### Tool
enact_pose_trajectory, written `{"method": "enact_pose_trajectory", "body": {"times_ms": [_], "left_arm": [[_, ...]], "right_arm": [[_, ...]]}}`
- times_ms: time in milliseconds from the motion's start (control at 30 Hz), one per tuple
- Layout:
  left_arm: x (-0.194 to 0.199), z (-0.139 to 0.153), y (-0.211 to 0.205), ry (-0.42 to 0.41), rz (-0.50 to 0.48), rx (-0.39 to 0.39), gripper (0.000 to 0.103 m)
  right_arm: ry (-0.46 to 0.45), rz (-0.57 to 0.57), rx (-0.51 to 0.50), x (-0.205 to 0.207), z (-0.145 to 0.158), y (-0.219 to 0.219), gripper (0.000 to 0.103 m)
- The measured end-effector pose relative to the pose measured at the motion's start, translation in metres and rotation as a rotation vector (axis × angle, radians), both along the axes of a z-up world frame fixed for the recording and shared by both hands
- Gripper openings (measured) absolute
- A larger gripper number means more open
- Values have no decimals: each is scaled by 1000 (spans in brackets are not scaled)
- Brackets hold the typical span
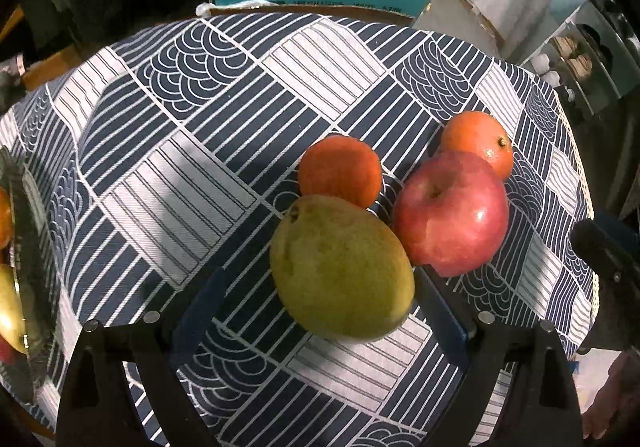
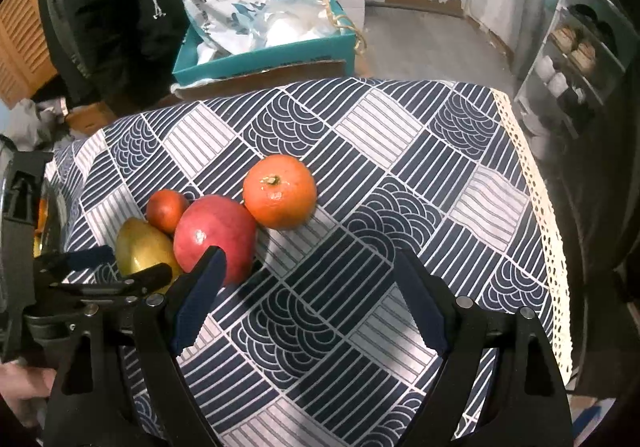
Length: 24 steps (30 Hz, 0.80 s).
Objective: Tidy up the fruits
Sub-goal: 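Grasp the green mango with the left tool while the right tool grasps the red apple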
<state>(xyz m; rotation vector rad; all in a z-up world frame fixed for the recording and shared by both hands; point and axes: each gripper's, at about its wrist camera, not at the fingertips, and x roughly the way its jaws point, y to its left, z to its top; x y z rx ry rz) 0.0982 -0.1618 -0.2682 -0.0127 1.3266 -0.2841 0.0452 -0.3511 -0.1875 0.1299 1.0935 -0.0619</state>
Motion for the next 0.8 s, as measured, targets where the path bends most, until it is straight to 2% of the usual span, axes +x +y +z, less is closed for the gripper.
{"method": "enact_pose_trajectory", "body": {"times_ms": [167, 233, 300, 600, 800], "left_arm": [[2, -7, 0, 7, -7, -24, 92], [1, -8, 2, 18, -7, -61, 86], [1, -6, 2, 32, -26, -117, 70], [-11, 4, -5, -49, -99, 18, 69], [-10, 15, 21, -73, -65, 27, 69]], "right_arm": [[9, 3, 1, 2, -3, 1, 86], [11, 8, -2, 2, -4, 3, 86], [12, 13, 1, 4, -4, 5, 86], [27, 59, 41, 15, -12, 25, 86], [49, 61, 104, 24, -25, 35, 86]]}}
